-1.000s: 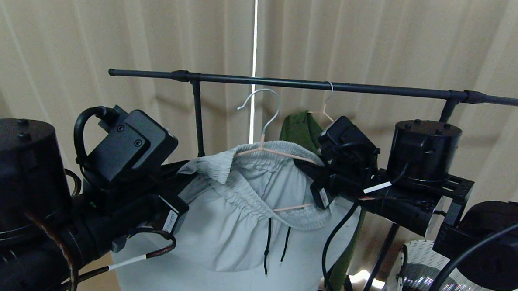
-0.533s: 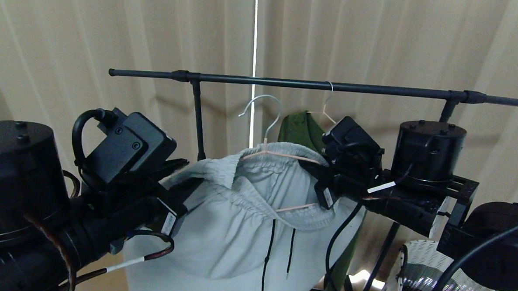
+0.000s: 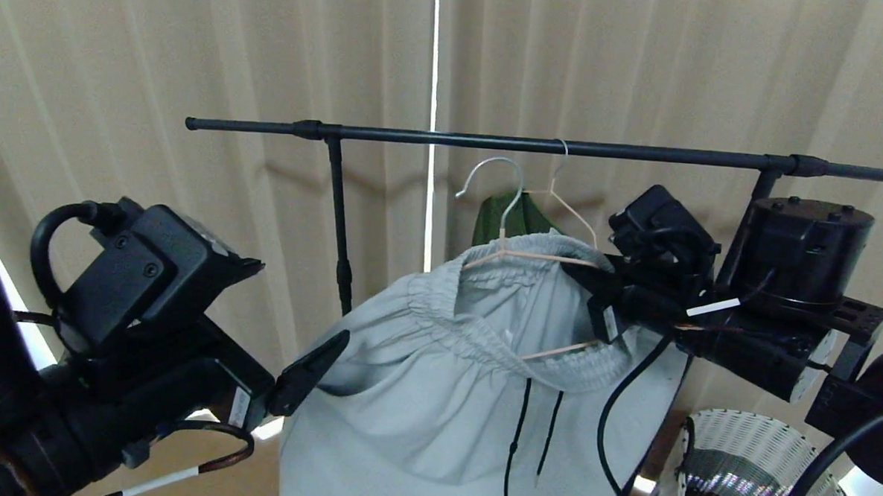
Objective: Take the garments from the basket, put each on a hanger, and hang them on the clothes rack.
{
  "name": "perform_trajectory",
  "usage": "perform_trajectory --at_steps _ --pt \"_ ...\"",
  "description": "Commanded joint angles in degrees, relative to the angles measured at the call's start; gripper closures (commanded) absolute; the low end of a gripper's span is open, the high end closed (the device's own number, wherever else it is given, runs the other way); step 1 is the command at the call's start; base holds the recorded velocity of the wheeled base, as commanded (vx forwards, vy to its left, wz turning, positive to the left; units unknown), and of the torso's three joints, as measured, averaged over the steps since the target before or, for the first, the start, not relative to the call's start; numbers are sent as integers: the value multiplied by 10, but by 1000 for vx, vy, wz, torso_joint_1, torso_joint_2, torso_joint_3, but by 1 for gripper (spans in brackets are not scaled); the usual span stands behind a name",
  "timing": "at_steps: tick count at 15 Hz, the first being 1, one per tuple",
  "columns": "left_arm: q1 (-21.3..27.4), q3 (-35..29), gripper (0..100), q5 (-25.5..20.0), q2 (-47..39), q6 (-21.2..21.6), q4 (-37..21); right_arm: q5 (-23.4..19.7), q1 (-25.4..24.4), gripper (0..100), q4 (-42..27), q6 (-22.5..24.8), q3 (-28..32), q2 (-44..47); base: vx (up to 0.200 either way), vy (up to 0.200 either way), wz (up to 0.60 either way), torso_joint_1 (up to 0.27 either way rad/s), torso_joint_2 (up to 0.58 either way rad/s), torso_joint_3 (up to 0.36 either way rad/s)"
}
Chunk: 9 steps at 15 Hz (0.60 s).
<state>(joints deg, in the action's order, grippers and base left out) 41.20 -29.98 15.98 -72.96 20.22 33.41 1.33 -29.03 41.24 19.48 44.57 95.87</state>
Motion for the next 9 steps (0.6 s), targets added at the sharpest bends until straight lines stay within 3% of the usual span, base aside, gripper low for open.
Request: perform_trajectory --at_steps 1,3,5,7,9 --pt "-2 17 0 -12 27 -13 0 -1 31 100 2 -1 -4 -24 0 0 0 0 0 0" --pt "-6 35 0 -13 28 -19 0 -1 43 100 1 -4 -7 -41 0 0 0 0 0 0" --pt "-36 83 0 -46 24 -20 1 -2 48 100 -3 -12 -12 -67 0 0 0 0 0 0" --pt "-61 95 0 -81 23 -18 0 -3 48 100 -5 -19 -12 -84 0 0 0 0 0 0" --pt "-79 91 0 -82 4 -19 1 -5 46 100 -4 -19 -12 -97 0 0 0 0 0 0"
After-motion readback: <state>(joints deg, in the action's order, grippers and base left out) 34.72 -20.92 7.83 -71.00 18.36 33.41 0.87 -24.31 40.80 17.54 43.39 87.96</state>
